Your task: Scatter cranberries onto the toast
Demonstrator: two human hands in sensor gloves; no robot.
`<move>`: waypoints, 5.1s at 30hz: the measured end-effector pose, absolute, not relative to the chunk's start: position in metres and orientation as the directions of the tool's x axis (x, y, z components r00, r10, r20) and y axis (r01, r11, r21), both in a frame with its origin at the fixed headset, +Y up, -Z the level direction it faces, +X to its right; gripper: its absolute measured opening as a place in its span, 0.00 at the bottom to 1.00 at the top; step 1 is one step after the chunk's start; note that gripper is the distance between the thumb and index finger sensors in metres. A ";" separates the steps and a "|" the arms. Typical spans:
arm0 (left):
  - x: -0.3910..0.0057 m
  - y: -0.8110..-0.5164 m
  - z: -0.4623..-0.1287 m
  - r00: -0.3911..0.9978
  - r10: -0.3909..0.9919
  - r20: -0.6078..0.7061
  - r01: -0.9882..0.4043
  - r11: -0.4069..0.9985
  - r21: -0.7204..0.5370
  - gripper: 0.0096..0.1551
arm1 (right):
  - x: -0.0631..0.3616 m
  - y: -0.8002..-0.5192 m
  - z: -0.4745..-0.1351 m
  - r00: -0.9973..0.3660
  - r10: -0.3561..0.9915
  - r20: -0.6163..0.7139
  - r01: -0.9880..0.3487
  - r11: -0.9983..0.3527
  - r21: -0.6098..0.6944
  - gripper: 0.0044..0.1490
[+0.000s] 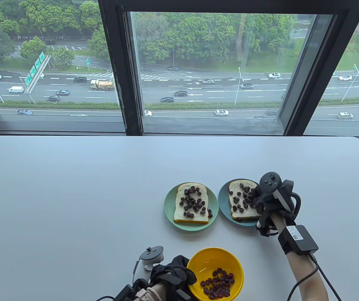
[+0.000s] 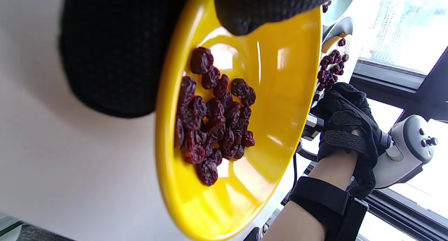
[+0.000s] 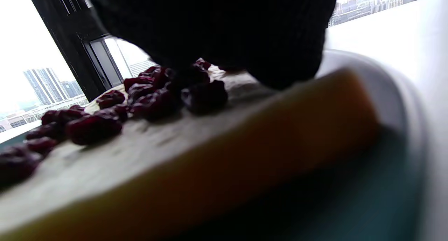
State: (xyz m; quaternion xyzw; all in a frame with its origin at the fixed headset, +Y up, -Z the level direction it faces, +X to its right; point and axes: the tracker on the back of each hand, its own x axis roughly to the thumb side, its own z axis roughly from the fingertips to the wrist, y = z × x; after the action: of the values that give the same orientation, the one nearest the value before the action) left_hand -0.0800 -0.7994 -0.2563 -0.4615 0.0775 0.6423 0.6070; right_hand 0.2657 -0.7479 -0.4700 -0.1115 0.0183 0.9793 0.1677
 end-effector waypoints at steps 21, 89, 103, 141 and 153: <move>-0.081 -0.797 -0.259 0.160 0.735 -0.659 -0.861 -0.223 -0.458 0.31 | 0.239 -0.684 -0.383 -0.869 0.475 0.137 -0.470 -0.880 0.071 0.35; -0.082 -0.805 -0.259 0.208 0.724 -0.657 -0.845 -0.205 -0.494 0.32 | 0.202 -0.736 -0.447 -0.994 -0.042 0.101 0.039 -0.999 -0.025 0.28; -0.093 -0.796 -0.267 0.200 0.773 -0.602 -0.870 -0.143 -0.472 0.32 | 0.222 -0.709 -0.411 -0.997 0.051 0.061 -0.056 -0.995 -0.085 0.32; -0.322 -0.777 -0.253 -0.233 0.658 -0.716 -0.890 0.153 0.430 0.32 | 0.288 -0.705 -0.325 -0.979 0.190 -0.067 -0.190 -0.982 -0.016 0.32; -0.322 -0.745 -0.245 -0.101 0.763 -0.638 -0.808 0.312 0.500 0.35 | 0.283 -0.702 -0.325 -0.984 0.172 -0.045 -0.172 -0.985 -0.009 0.32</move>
State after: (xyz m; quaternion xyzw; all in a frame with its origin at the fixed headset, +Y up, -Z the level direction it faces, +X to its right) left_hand -0.3222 -0.7448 -0.2454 -0.0243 0.4547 0.5861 0.6702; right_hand 0.2831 -0.7023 -0.3246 -0.0229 -0.0025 0.9960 0.0865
